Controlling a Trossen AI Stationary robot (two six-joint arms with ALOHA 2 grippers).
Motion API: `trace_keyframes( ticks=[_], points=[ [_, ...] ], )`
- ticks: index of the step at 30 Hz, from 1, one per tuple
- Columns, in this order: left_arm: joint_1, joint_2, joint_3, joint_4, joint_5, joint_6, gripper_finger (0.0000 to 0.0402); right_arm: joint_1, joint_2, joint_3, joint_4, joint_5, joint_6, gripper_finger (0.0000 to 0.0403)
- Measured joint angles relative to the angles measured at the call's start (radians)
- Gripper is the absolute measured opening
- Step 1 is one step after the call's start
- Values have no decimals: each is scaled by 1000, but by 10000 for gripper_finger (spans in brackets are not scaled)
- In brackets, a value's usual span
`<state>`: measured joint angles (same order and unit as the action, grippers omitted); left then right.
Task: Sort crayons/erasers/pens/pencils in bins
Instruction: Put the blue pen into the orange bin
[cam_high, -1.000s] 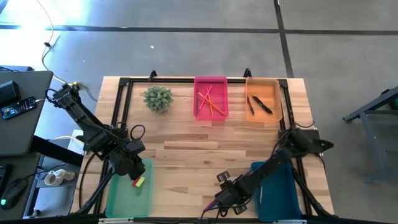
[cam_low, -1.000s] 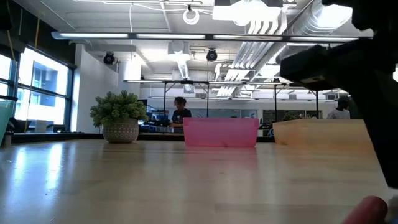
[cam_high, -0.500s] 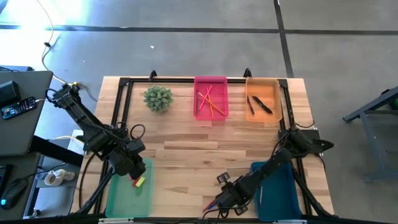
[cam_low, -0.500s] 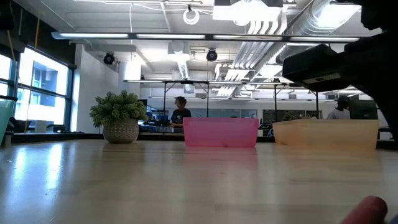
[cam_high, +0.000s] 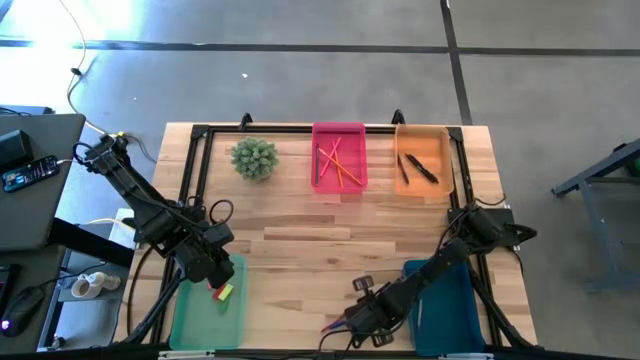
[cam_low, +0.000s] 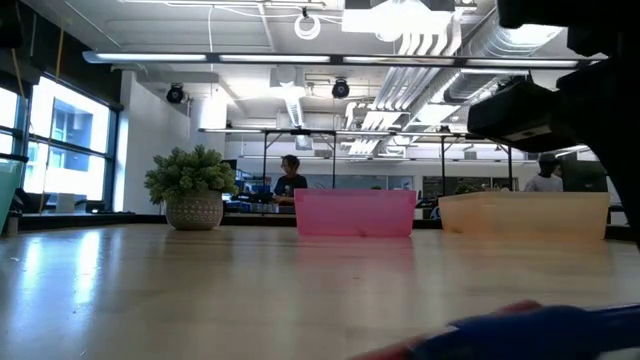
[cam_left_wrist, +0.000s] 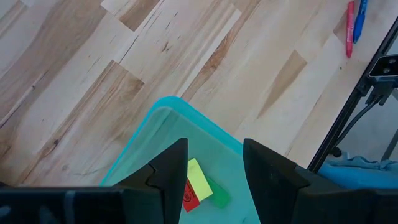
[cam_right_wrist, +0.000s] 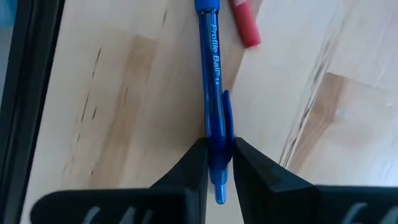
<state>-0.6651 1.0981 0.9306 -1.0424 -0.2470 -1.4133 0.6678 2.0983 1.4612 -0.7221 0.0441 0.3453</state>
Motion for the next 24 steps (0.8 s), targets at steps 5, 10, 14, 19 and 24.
trace_keyframes(
  ticks=[5,10,14,19,24],
  points=[
    [0,0,0,0,0,2,142,0,0,0,1,0,70,42],
    [0,0,0,0,0,2,142,-1,1,0,10,0,121,42],
    [0,0,0,0,0,2,142,-1,1,-1,18,0,130,40],
    [0,0,0,0,0,2,142,-2,-21,-7,29,4,154,32],
    [0,0,0,0,0,2,142,-6,-75,-5,41,34,227,31]
  ],
)
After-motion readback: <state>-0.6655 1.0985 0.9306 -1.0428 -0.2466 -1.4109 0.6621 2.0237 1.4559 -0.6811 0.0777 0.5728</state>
